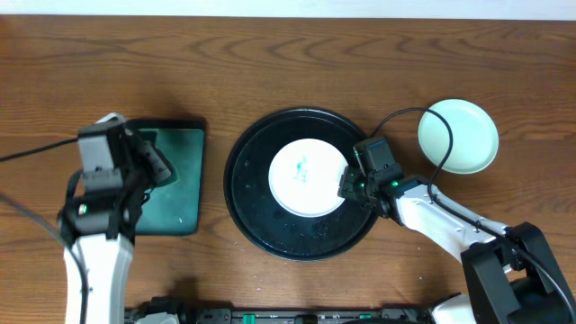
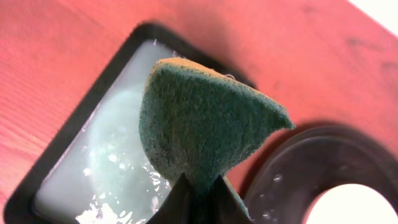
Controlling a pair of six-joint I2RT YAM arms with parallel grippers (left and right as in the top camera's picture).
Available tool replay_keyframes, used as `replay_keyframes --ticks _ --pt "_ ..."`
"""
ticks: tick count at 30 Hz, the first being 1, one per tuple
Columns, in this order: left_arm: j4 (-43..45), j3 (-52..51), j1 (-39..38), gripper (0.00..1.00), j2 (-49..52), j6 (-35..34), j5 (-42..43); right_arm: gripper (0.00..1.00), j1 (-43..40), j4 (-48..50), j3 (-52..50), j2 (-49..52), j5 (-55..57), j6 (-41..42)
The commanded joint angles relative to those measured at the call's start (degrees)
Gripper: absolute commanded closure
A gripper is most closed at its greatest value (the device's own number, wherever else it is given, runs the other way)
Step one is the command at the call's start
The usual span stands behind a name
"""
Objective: Clean dirty plates on tray and stack at the side
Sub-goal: 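Grasp the green sponge from the water tray with the left gripper, then scrub the white plate's green smears with the sponge in the left gripper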
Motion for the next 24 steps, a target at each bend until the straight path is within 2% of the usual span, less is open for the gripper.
replay_keyframes --ticks 1,9,19,24 --pt "0.7 0.3 0.2 0.93 -4.9 2.3 -0.6 0.99 -0.3 -0.6 -0.1 0.5 -1.1 -1.0" --pt "1.7 0.3 0.2 0.93 -8.3 3.1 -2.9 0.99 -0.3 -0.6 -0.1 0.5 -1.1 -1.0" --pt "1.7 0.3 0.2 0.92 -7.0 3.3 -3.4 0.99 -0.2 -0.6 -0.1 0.5 -1.1 -1.2" --pt "1.5 0.3 0.2 0.93 -3.2 3.2 -4.7 0.99 -0.3 -0.5 -0.1 0.5 -1.1 -1.4"
